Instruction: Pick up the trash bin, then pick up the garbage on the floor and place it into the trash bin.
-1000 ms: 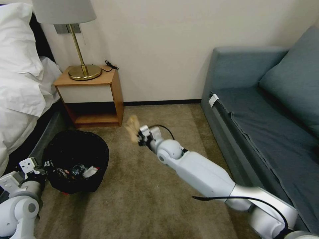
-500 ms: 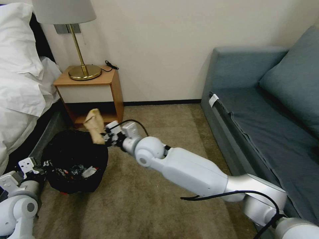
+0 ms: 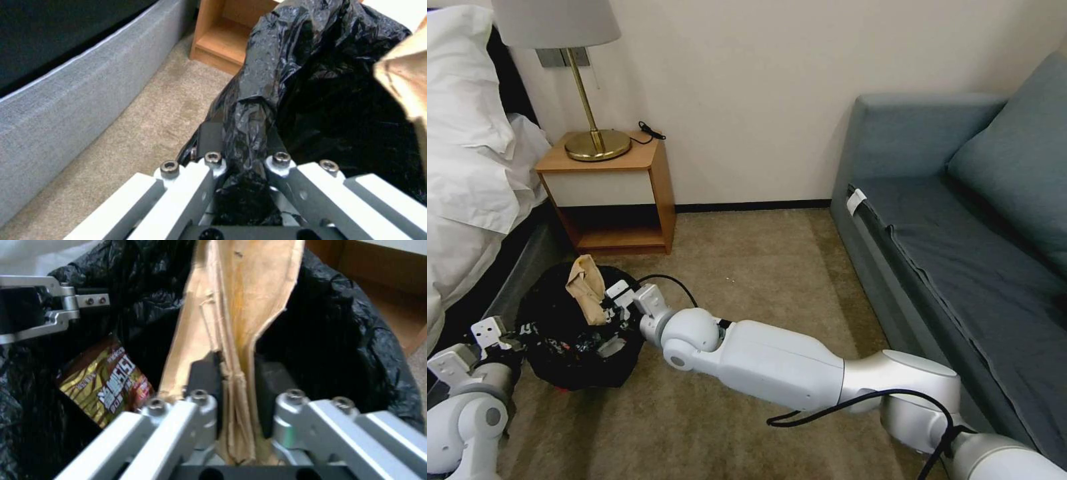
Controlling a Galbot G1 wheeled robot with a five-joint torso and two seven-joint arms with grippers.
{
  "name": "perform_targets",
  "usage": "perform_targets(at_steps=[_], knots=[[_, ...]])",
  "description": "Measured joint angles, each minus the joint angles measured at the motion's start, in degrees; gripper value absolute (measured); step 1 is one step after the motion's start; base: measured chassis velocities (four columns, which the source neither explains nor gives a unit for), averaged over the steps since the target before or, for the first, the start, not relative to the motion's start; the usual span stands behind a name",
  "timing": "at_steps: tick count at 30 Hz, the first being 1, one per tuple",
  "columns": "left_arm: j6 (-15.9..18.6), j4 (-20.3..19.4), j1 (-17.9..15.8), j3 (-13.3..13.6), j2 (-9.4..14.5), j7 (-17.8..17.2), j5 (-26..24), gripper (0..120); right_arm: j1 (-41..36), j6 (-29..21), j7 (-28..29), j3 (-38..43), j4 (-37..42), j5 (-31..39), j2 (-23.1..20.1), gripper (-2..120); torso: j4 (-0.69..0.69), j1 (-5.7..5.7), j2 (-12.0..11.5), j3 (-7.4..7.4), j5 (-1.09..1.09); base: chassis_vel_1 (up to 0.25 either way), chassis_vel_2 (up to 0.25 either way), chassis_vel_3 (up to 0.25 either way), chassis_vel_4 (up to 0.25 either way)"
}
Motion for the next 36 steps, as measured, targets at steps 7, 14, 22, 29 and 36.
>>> perform_targets(at_steps=[7, 14, 22, 29, 36], knots=[[0.3, -0.4, 0.3, -0.3, -0.3, 0.1, 0.0, 4, -0.4, -0.3, 0.5, 0.2, 0.3, 0.0, 0.4, 44, 0.00, 0.00, 0.0, 0.00, 0.00, 0.000, 0.000, 0.000, 0.000], [0.2, 0.3, 0.4, -0.3, -1.0, 0.1, 0.3, 4, -1.1, -1.3, 1.3, 0.8, 0.9, 0.1, 0.4, 67, 0.01, 0.00, 0.0, 0.00, 0.00, 0.000, 0.000, 0.000, 0.000], [-0.3, 1.9, 0.4, -0.2, -1.6, 0.2, 0.2, 4, -0.3, -1.3, 1.3, 4.7, 2.3, -0.9, -1.0, 98, 0.01, 0.00, 0.0, 0.00, 0.00, 0.000, 0.000, 0.000, 0.000], [0.7, 3.5, -0.8, -0.5, -1.3, -0.1, -4.7, 4, 0.1, -1.2, 2.0, 10.2, 3.2, -1.8, -3.3, 100, 0.01, 0.00, 0.0, 0.00, 0.01, 0.000, 0.000, 0.000, 0.000], [0.2, 7.4, -3.0, 1.3, -1.3, 2.2, -8.4, 4, -6.2, -1.1, 2.9, 13.5, 7.2, -4.4, -8.5, 100, 0.00, 0.00, 0.0, 0.00, 0.01, 0.000, 0.000, 0.000, 0.000]])
